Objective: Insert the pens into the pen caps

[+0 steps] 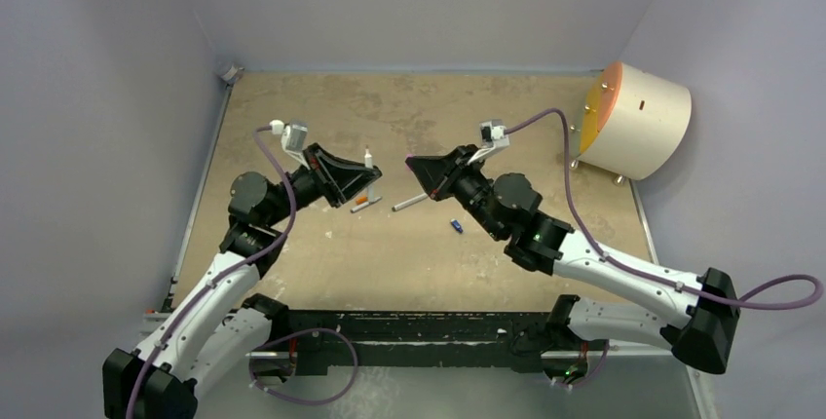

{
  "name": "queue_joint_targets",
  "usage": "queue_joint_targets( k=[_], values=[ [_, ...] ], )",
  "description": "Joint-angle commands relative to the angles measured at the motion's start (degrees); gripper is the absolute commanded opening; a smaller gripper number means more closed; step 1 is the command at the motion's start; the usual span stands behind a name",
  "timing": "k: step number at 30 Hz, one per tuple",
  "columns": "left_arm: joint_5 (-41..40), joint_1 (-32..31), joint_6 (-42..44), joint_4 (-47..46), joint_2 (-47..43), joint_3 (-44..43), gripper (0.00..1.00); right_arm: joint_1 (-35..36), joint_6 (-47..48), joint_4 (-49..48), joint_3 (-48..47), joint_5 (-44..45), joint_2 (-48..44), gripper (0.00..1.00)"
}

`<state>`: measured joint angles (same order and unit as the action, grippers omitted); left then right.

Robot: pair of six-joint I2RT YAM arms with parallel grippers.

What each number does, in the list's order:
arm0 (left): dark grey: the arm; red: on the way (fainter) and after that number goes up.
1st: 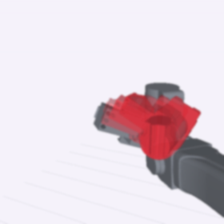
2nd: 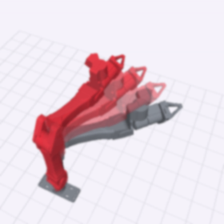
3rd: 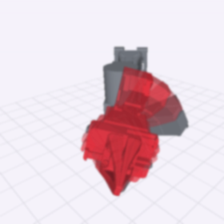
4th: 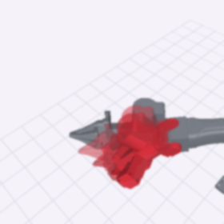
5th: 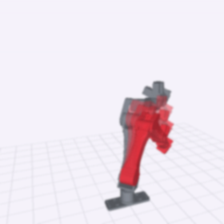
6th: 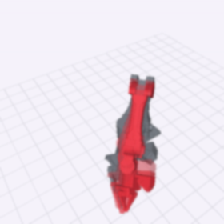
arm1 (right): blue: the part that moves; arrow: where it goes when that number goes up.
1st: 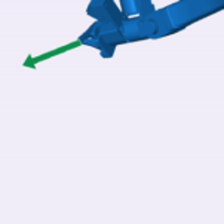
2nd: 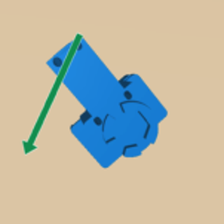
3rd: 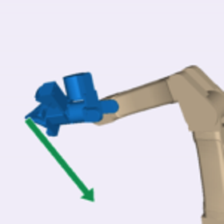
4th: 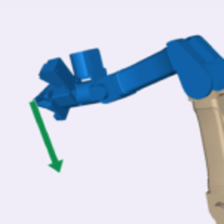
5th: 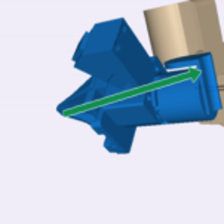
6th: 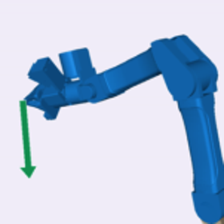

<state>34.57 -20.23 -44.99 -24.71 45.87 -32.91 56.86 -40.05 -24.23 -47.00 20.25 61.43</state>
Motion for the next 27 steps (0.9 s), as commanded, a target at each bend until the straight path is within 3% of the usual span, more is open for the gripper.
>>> queue_joint_targets(
  k=[1,8,27],
  values=[
    [12.23,-5.85,-4.15,-12.68,2.49,-1.32,0.00,0.24,4.67,-9.25,-1.60,-8.69,-2.23,0.00],
    [12.04,-8.33,0.41,-7.70,-0.10,-2.09,0.00,0.22,5.71,-20.19,0.77,-17.08,-4.84,0.00],
    [12.29,-9.33,1.39,-6.46,-0.08,-2.72,0.00,0.19,6.82,-24.41,-0.43,-18.84,-0.21,0.00]
  ],
)
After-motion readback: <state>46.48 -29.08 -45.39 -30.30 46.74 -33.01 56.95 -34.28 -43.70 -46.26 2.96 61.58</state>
